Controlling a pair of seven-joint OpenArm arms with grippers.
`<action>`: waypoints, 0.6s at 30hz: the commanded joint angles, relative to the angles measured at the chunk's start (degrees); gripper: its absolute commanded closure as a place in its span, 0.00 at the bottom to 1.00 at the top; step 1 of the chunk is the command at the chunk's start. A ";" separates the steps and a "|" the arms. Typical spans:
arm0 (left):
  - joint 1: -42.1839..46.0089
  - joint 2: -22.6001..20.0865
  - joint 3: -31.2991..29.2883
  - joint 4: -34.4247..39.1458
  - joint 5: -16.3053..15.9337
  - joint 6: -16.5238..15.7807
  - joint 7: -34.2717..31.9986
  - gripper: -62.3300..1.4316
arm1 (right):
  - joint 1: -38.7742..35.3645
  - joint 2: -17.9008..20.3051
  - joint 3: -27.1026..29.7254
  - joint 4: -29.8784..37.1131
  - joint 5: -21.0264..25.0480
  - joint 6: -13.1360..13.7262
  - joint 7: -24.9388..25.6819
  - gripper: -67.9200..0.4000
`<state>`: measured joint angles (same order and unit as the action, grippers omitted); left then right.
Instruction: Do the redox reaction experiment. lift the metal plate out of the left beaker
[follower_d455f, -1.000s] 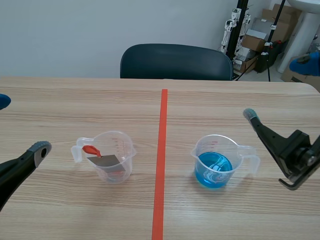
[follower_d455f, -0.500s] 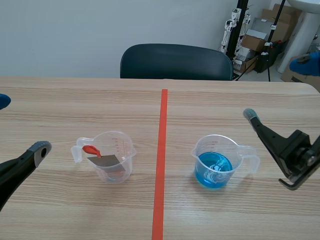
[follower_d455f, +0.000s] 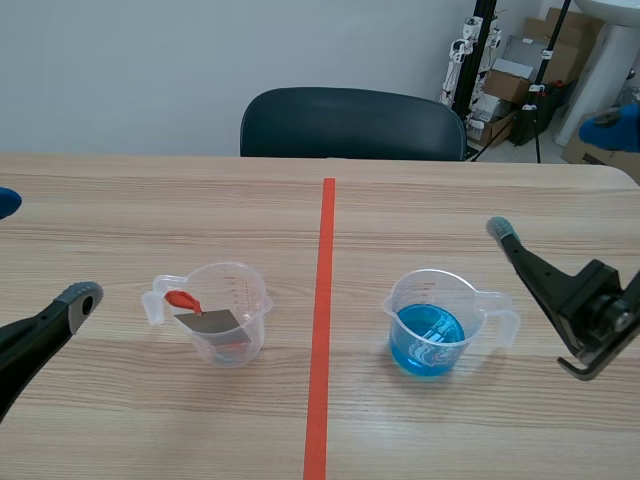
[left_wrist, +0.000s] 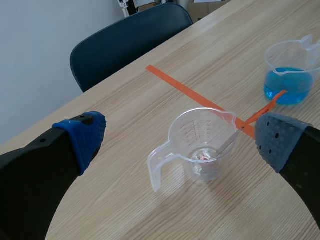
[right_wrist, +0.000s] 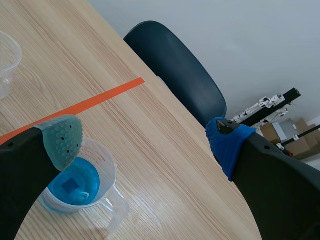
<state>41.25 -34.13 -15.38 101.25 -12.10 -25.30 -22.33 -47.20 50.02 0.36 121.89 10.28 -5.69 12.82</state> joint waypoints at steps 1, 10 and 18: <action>-0.20 0.15 0.07 0.37 -0.79 0.11 -0.72 0.00 | 0.55 0.26 0.31 0.42 0.15 -0.48 0.42 0.24; -0.20 0.15 0.07 0.28 -0.79 0.11 -0.72 0.00 | 0.55 0.26 0.31 0.42 0.15 -0.48 0.42 0.24; -0.17 0.15 0.04 0.00 -0.79 0.13 -0.50 0.00 | 0.70 0.26 0.31 -0.61 -0.07 -0.46 1.99 0.24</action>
<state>41.25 -34.13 -15.38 101.23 -12.10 -25.30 -22.31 -47.20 50.02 0.36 121.62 10.26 -5.69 13.67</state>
